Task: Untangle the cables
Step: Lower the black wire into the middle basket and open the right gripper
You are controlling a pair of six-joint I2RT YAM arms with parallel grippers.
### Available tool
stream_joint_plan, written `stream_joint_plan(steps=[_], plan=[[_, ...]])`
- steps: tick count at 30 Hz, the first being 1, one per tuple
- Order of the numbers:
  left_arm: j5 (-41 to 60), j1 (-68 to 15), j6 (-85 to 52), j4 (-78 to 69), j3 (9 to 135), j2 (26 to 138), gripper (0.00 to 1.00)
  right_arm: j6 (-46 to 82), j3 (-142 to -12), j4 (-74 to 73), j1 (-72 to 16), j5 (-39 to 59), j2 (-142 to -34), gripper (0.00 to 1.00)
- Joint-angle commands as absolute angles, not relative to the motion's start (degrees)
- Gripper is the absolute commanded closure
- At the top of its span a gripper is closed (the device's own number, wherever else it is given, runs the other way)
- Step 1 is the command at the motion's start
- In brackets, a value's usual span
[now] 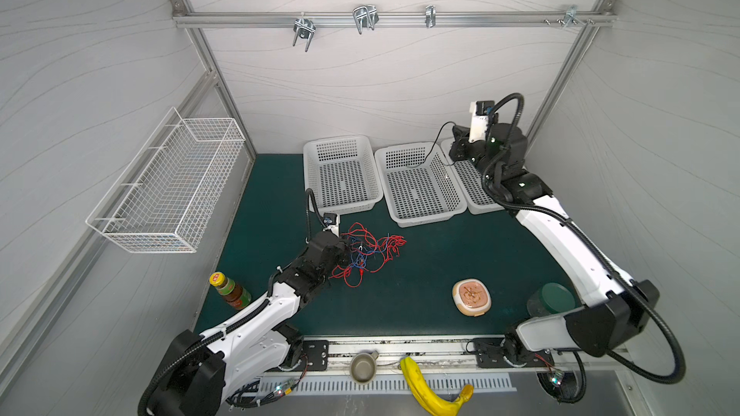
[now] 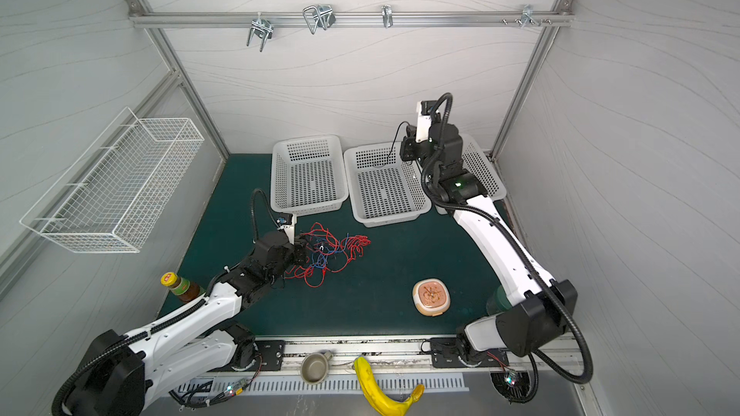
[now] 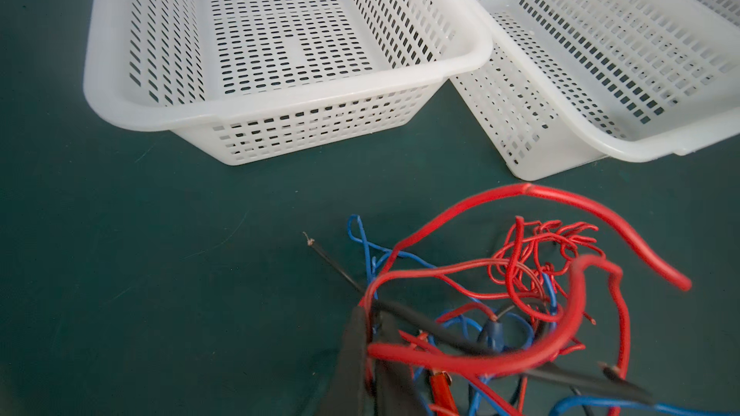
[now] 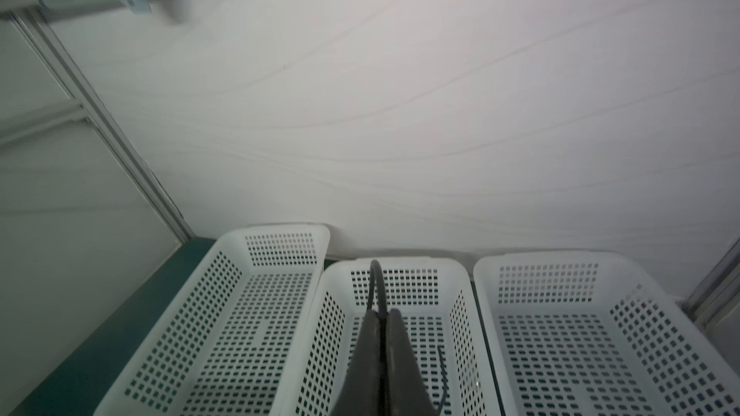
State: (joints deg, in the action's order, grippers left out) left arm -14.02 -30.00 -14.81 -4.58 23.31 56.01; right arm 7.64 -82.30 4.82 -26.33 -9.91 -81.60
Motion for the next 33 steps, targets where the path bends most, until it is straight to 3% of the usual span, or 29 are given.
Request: stream_joint_plan(steps=[1, 11, 21, 27, 33], plan=[[-13.17, -29.73, -15.43, -7.65, 24.83, 56.15, 1.00, 11.95, -78.14, 4.32, -26.19, -8.44, -85.03, 1.00], [-11.55, -29.79, -15.32, -8.82, 25.09, 56.82, 1.00, 19.29, -75.18, 5.80, -26.19, -3.72, -99.04, 1.00], [-10.55, -29.72, -14.52, -8.50, 25.39, 55.82, 1.00, 17.84, -81.95, 15.02, -26.10, -5.43, -108.51, 1.00], [-10.39, -29.77, -14.90, -8.58, 25.55, 56.07, 1.00, 17.06, -80.03, 14.77, -25.93, -6.57, -106.13, 0.87], [-10.11, -29.71, -15.07, -8.86, 25.57, 55.81, 1.00, 15.62, -75.66, 14.63, -25.48, -8.17, -101.24, 0.63]])
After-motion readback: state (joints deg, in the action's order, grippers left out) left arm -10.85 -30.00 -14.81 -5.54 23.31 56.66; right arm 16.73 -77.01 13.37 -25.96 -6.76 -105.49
